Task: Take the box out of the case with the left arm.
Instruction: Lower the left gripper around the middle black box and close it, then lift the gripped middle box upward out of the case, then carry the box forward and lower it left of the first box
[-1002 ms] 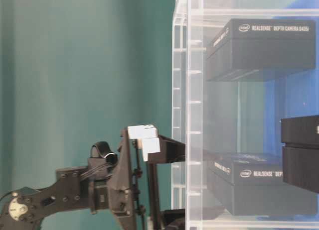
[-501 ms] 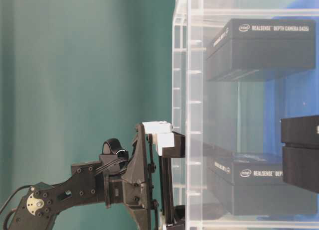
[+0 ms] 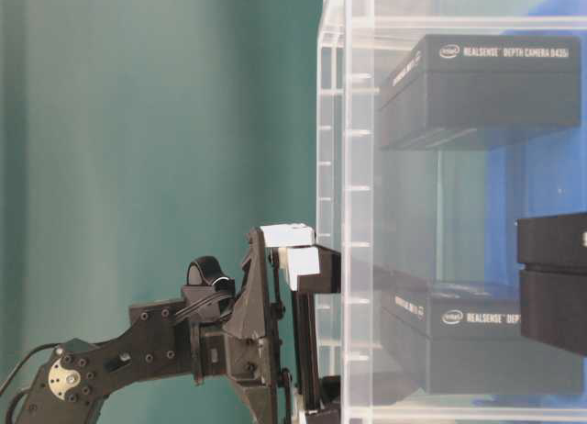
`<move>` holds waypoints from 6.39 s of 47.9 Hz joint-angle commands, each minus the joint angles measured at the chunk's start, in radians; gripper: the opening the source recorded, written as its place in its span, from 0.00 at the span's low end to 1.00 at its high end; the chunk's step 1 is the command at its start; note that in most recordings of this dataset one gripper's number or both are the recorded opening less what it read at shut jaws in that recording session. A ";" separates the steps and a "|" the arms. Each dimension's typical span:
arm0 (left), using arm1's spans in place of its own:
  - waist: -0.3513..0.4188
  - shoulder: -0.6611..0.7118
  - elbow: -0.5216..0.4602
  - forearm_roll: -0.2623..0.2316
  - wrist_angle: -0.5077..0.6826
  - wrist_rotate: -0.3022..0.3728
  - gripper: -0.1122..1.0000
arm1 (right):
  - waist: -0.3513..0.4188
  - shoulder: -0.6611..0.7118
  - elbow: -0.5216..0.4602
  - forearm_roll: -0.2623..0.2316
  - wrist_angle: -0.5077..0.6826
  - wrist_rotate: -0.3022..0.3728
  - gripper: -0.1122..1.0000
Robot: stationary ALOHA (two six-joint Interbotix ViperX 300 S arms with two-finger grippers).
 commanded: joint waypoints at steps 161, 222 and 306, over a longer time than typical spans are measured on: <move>-0.008 -0.189 -0.462 -0.012 0.491 0.054 0.67 | -0.002 0.003 -0.011 -0.002 -0.003 0.002 0.12; -0.350 -0.213 -0.402 -0.012 0.505 -0.298 0.67 | -0.002 0.003 -0.011 -0.002 -0.003 -0.006 0.12; -0.525 -0.052 0.066 0.086 0.075 -0.578 0.67 | -0.002 0.005 -0.011 -0.002 -0.003 -0.002 0.12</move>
